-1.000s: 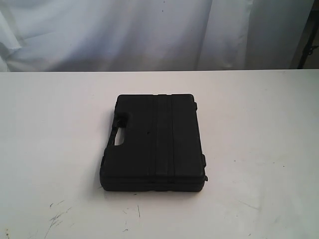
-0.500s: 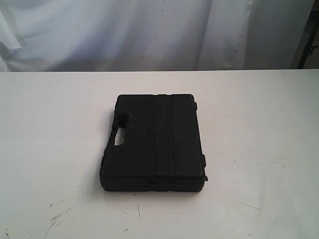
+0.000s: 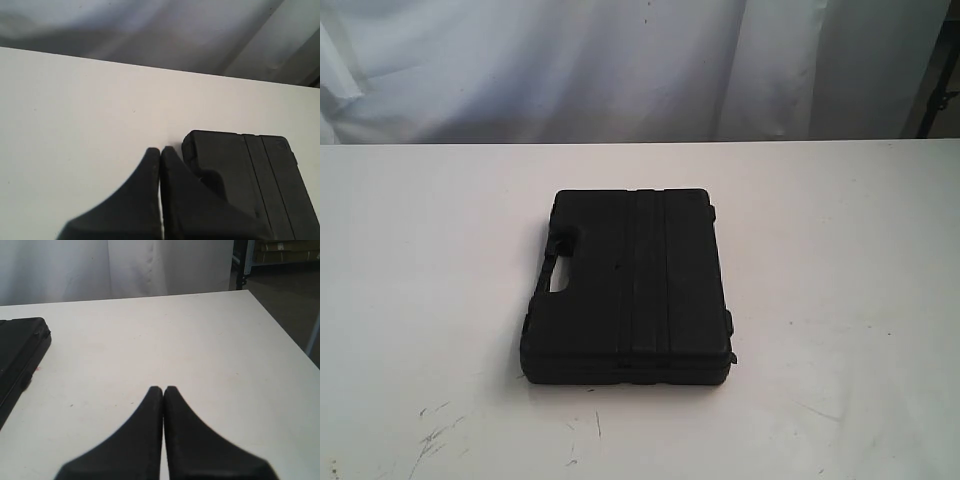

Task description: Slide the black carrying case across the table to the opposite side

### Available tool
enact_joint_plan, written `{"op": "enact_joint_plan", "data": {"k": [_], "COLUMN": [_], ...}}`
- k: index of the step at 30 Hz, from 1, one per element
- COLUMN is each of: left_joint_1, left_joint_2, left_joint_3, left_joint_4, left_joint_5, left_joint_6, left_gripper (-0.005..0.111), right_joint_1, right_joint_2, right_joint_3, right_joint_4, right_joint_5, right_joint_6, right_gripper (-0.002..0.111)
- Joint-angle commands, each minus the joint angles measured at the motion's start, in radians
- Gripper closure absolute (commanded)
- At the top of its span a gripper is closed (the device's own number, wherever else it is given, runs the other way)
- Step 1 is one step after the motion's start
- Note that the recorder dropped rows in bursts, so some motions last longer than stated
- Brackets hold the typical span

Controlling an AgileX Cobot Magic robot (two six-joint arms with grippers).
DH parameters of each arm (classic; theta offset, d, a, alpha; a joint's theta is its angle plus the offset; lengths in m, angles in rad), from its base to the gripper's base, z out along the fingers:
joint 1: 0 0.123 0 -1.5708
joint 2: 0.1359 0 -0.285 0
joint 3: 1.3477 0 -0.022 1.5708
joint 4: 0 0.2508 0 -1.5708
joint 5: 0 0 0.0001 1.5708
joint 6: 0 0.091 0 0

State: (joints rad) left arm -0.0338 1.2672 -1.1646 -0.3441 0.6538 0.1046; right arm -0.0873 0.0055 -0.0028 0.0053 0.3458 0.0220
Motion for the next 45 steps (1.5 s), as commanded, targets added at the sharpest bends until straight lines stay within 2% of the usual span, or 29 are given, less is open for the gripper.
{"op": "enact_joint_plan", "data": {"k": [1,8,13,19,25,29,32,35,41,45], "left_joint_1": [-0.005,-0.005,-0.014,-0.110,-0.217,-0.262,-0.285,-0.291,-0.296,-0.296], "left_joint_2": [0.063,0.168,0.236,0.338,0.479,0.588,0.633,0.676,0.718,0.766], "left_joint_3": [-0.011,-0.075,-0.148,-0.253,-0.371,-0.426,-0.434,-0.434,-0.436,-0.491], "left_joint_4": [-0.020,-0.050,-0.055,0.022,0.153,0.188,0.229,0.220,0.143,0.143], "left_joint_5": [-0.055,-0.035,0.051,0.160,0.293,0.371,0.381,0.379,0.367,0.415], "left_joint_6": [0.008,0.039,0.060,0.042,-0.105,-0.210,-0.252,-0.265,-0.279,-0.279], "left_gripper": [0.107,0.107,0.107,0.107,0.107,0.107,0.107,0.099,0.066,0.064], "right_joint_1": [0.000,0.000,0.000,0.000,0.000,0.000,0.000,0.000,0.000,0.000], "right_joint_2": [-0.006,-0.006,-0.006,-0.006,-0.006,-0.006,-0.006,-0.006,-0.006,-0.006], "right_joint_3": [0.003,0.003,0.003,0.003,0.003,0.003,0.003,0.003,0.003,0.003], "right_joint_4": [0.006,0.006,0.006,0.006,0.006,0.006,0.006,0.011,0.011,0.010], "right_joint_5": [0.000,0.000,0.000,0.000,0.000,0.000,0.000,0.000,0.000,0.000], "right_joint_6": [0.003,0.003,0.003,0.003,0.009,0.009,0.009,0.009,0.009,0.027], "right_gripper": [0.108,0.108,0.108,0.108,0.108,0.108,0.108,0.108,0.108,0.108]}}
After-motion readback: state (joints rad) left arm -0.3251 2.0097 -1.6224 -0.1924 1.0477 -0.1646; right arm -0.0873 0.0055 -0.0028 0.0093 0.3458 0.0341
